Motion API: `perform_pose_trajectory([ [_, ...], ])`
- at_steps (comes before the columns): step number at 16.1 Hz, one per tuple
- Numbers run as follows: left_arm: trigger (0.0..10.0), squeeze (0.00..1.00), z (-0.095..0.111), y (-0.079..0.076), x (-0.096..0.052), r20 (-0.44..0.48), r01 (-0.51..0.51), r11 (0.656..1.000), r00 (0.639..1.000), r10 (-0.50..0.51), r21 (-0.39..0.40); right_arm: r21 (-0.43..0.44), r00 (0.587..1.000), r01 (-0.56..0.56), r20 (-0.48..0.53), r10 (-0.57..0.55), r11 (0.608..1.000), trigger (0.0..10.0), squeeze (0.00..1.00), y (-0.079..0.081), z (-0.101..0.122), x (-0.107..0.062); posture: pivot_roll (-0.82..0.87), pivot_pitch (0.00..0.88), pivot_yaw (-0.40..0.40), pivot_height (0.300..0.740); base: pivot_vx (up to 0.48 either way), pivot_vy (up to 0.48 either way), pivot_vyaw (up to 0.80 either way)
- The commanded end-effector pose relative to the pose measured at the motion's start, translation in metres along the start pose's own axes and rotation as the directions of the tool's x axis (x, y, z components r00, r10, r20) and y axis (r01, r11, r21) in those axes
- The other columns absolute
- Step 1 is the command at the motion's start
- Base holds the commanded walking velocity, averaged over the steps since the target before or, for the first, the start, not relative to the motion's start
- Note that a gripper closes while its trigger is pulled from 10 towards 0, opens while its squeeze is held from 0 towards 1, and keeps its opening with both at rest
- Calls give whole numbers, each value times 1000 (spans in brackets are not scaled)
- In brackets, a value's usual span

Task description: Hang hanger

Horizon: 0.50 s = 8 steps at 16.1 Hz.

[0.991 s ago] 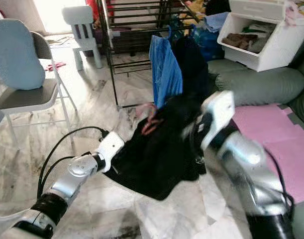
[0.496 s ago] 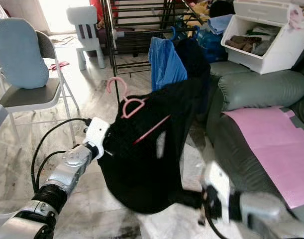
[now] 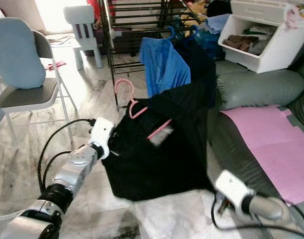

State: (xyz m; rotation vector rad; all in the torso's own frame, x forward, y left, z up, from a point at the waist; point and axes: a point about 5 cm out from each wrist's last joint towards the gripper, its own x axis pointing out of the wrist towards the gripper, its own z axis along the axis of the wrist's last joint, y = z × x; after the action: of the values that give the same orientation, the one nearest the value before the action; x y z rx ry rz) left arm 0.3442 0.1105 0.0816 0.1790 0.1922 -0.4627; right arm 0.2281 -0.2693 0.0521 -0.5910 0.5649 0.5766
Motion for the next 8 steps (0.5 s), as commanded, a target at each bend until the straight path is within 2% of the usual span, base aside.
perform_pose_trajectory([
  [1,0,0,35,27,-2,159,-119,993,980,119,-4,-6,994,84,-65,-84,996,10000,1000,-9,-13,-2,-151,0,-18,740,0,0,0],
  [3,0,0,35,29,-5,171,-122,992,978,117,20,-15,998,60,-13,-60,998,10000,1000,-10,-1,0,-143,0,-16,740,0,0,0],
  [4,0,0,33,34,-9,181,-128,991,976,118,47,-40,998,-6,64,9,999,10000,1000,-7,17,3,-142,0,-15,740,0,0,0],
  [5,0,0,32,36,-11,184,-130,990,976,116,61,-50,995,-31,94,35,998,10000,1000,-6,24,3,-142,0,-15,740,0,0,0],
  [6,0,0,30,38,-14,183,-134,988,976,118,81,-69,988,-53,140,62,996,10000,1000,-5,33,5,-138,0,-15,740,0,0,0],
  [7,0,0,26,41,-18,187,-138,982,976,113,129,-96,964,-97,240,117,991,10000,1000,-2,53,8,-123,0,-25,740,0,0,0],
  [8,0,0,27,42,-19,197,-137,978,975,105,156,-109,949,-117,281,144,987,10000,1000,-1,63,9,-117,0,-16,740,0,0,0],
])
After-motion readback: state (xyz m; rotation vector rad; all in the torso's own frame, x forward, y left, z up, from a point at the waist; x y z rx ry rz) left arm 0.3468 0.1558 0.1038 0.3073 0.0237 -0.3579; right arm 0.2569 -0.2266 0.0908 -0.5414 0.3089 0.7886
